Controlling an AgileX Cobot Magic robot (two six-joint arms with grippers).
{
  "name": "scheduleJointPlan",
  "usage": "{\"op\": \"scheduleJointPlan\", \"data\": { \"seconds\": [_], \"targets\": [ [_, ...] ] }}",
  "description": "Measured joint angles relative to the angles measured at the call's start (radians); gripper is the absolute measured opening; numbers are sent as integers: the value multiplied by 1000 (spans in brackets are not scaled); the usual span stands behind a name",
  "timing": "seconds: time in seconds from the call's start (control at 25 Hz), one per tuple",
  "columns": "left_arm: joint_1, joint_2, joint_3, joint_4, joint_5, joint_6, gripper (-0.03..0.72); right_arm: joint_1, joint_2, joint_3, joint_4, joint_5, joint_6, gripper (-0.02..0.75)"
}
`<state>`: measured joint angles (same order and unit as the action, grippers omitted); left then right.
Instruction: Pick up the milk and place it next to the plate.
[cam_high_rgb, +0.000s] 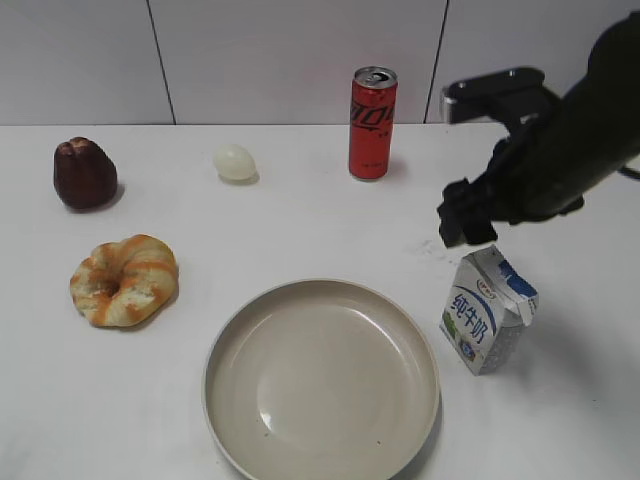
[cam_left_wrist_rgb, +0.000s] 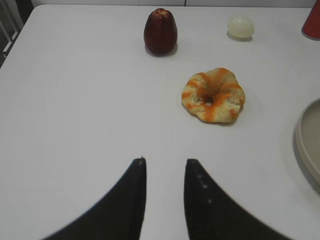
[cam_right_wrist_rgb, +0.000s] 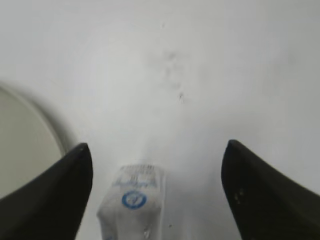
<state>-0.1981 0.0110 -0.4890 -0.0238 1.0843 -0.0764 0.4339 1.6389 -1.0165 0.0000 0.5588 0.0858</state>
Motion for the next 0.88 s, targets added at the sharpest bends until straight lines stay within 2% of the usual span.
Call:
{"op": "scheduleJointPlan", "data": {
  "seconds": [0.12, 0.36, 0.64, 0.76, 0.88],
  "targets": [
    [0, 0, 0, 0, 0, 0, 208, -35, 23, -137, -25, 47, 7, 607],
    [0, 0, 0, 0, 0, 0, 208, -198, 208, -487, -25, 268, -54, 603],
    [0, 0, 0, 0, 0, 0, 208, -348, 430, -873, 43, 496, -126, 596],
    [0, 0, 0, 0, 0, 0, 208, -381, 489, -977, 49, 587, -152, 595],
    [0, 0, 0, 0, 0, 0, 208, -397, 499, -1004, 50, 623, -164, 595]
  ]
}}
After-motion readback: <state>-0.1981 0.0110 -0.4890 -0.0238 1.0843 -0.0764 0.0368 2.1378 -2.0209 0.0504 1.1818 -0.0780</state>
